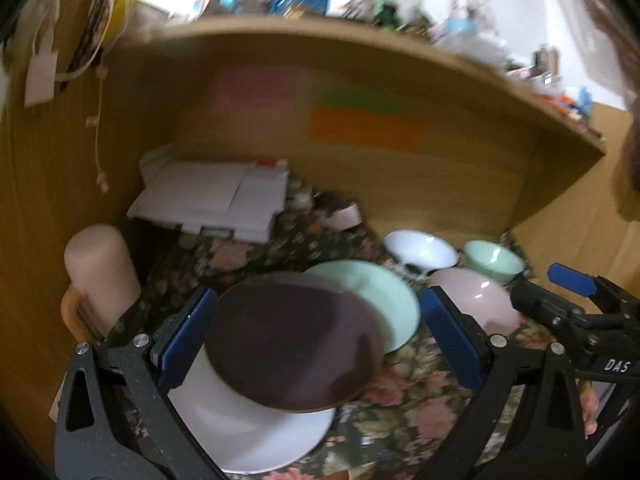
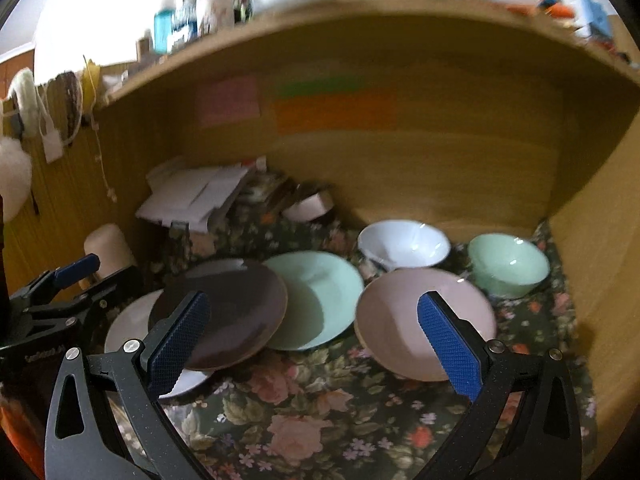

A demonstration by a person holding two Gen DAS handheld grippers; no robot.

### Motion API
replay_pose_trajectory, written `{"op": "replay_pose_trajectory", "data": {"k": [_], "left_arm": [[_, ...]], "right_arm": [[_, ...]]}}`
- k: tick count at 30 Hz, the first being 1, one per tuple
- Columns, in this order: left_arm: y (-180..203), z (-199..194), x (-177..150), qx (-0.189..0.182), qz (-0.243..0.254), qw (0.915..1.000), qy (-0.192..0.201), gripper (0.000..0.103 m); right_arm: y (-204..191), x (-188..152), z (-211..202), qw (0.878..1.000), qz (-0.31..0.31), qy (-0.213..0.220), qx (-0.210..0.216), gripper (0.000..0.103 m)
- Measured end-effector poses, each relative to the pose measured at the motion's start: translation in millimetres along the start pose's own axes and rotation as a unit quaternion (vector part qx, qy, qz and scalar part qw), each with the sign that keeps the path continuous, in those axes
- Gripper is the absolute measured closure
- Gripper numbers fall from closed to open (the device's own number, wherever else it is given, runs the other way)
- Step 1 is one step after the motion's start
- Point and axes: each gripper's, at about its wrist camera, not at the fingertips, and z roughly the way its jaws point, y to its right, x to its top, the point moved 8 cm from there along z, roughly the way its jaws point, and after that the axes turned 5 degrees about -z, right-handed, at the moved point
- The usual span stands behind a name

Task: Organize plates and bowls

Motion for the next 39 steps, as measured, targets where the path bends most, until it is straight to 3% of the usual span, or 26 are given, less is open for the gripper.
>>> {"op": "replay_pose_trajectory", "data": {"k": [6,10,12,20,28,32,34,39], "left_arm": [[-37,30,-19,0.018,-0.027,0.9983,-0.048,0.000],[-62,47,-32,0.043,-0.033,0.9956,-0.077,0.016],[-72,55,-38,0.042,-0.041,0.9937,-0.095,0.016],[-100,78,-53,0.045,-0.052,0.9879,-0.139,0.018],[-112,93,-63,0.041,-0.051,0.9830,-0.172,0.038],[-113,98,-67,0.033,-0.053,0.9814,-0.182,0.046],[-113,100,-69,0.028,-0.054,0.9801,-0.189,0.057],[-112,105,-72,0.021,-0.057,0.9776,-0.202,0.063]], "right_arm": [[-12,-13,41,0.998,-0.006,-0.053,0.026,0.000],[-19,-20,68,0.996,-0.013,-0.085,0.037,0.000],[-21,-22,80,0.995,-0.020,-0.096,0.037,0.001],[-27,-25,121,0.990,-0.048,-0.129,0.033,0.017],[-30,-31,157,0.983,-0.044,-0.169,0.052,0.041],[-30,-33,165,0.982,-0.039,-0.178,0.056,0.047],[-31,-35,168,0.980,-0.037,-0.183,0.062,0.052],[-32,-37,174,0.978,-0.027,-0.194,0.077,0.059]]}}
